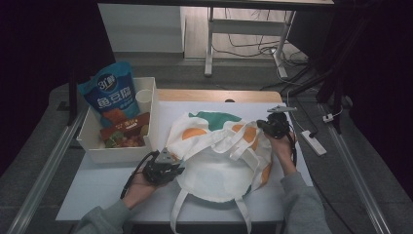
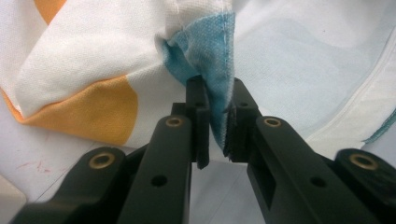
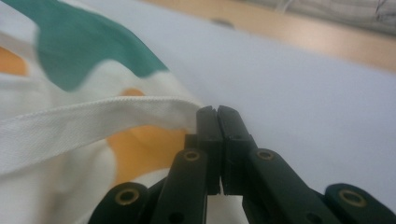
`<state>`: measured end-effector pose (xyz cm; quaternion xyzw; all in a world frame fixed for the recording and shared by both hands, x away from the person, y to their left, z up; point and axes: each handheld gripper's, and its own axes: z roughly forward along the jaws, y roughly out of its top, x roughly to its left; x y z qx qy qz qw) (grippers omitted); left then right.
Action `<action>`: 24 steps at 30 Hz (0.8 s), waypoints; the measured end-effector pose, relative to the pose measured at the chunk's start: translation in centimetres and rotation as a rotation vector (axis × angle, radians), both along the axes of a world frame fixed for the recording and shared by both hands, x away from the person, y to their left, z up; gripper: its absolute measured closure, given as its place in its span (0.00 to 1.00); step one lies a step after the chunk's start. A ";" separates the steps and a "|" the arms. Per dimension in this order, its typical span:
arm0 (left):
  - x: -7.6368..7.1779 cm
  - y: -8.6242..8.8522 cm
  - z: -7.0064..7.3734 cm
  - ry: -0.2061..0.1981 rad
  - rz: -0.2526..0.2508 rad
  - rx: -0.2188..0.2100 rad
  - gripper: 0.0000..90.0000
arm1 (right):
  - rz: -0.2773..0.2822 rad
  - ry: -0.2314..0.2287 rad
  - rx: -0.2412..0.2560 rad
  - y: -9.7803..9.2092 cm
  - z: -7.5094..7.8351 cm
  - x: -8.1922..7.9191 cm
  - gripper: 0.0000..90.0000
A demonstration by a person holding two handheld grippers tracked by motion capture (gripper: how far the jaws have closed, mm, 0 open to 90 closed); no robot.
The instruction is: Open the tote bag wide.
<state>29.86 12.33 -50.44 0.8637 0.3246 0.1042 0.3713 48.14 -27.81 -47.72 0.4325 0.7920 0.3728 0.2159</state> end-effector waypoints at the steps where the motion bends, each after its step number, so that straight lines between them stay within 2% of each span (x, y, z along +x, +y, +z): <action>1: 0.0 0.0 0.0 0.000 0.001 0.000 0.91 | -0.007 0.026 0.001 -0.3 -0.7 0.3 0.98; 4: 0.0 -0.1 0.0 -0.002 0.007 -0.002 0.91 | 0.017 0.071 0.012 -0.7 -1.8 0.7 0.97; 5: -0.1 -0.1 0.0 -0.002 0.007 -0.003 0.91 | 0.047 0.077 -0.015 -0.4 -1.4 0.4 0.86; 6: -0.1 -0.1 0.0 -0.003 0.007 -0.001 0.91 | 0.047 0.077 -0.015 -0.4 -1.4 0.4 0.86; 8: -0.1 -0.1 0.0 -0.004 0.006 0.000 0.91 | 0.066 0.043 -0.027 0.1 -0.4 -0.4 0.65; 10: -0.1 -0.1 0.0 -0.006 0.006 -0.001 0.91 | 0.083 0.007 -0.028 0.6 1.2 -1.5 0.55; 12: -0.2 -0.1 0.0 -0.008 0.007 -0.002 0.90 | 0.119 -0.029 -0.034 1.1 2.8 -2.9 0.50; 16: -0.2 -0.1 0.0 -0.008 0.006 -0.003 0.90 | 0.203 -0.062 -0.022 1.8 5.0 -5.8 0.47; 18: -0.2 -0.1 0.0 -0.011 0.004 -0.003 0.89 | 0.249 -0.057 -0.001 2.3 5.5 -7.3 0.48; 20: -0.2 -0.1 0.0 -0.012 0.004 -0.003 0.89 | 0.303 -0.044 0.007 2.8 5.4 -8.6 0.48; 24: -0.2 -0.1 0.0 -0.016 0.001 -0.002 0.89 | 0.393 -0.014 0.007 4.2 4.2 -11.1 0.48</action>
